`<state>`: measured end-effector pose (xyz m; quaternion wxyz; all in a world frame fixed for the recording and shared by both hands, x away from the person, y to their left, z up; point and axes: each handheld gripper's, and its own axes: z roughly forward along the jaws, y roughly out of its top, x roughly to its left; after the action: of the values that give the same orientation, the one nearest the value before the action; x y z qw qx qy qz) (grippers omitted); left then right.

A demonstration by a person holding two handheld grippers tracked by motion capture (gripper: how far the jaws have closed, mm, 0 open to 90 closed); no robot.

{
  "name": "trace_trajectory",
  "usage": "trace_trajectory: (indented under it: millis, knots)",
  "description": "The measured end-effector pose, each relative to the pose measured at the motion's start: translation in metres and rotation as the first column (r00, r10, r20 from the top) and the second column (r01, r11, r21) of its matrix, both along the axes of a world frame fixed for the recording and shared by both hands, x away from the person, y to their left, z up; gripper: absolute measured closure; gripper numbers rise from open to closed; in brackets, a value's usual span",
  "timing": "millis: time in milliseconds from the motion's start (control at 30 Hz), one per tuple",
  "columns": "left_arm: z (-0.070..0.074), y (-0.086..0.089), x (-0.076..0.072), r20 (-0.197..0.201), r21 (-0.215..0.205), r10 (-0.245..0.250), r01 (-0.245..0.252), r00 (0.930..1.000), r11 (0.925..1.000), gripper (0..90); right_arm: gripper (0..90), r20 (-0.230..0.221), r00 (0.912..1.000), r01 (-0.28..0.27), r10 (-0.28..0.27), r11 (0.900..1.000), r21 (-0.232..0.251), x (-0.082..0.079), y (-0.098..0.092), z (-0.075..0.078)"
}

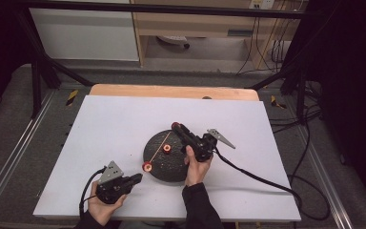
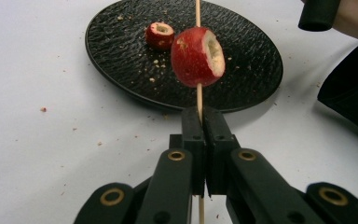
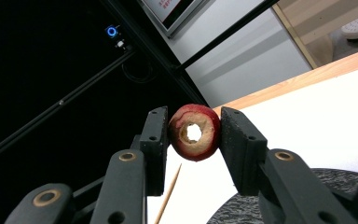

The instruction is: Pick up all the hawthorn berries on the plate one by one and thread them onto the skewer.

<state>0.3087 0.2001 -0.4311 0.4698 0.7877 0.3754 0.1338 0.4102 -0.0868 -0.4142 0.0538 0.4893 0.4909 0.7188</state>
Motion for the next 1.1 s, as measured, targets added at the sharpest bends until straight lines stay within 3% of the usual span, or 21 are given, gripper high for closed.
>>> trace_trajectory:
  millis: [700, 1100]
  knots:
    - [-0.0013, -0.0054, 0.0007, -0.005, 0.001, -0.006, 0.006, 1.0000, 1.0000, 88.1, 63.6, -0.011, 0.9999, 0.001, 0.000, 1.000, 0.020, -0.0012, 0.0036, -0.0056]
    - [-0.0010, -0.0096, 0.0008, -0.020, -0.030, 0.010, -0.010, 0.9998, 0.9995, 88.1, 63.7, -0.009, 1.0000, 0.001, -0.001, 1.000, 0.013, -0.0015, 0.0048, -0.0081]
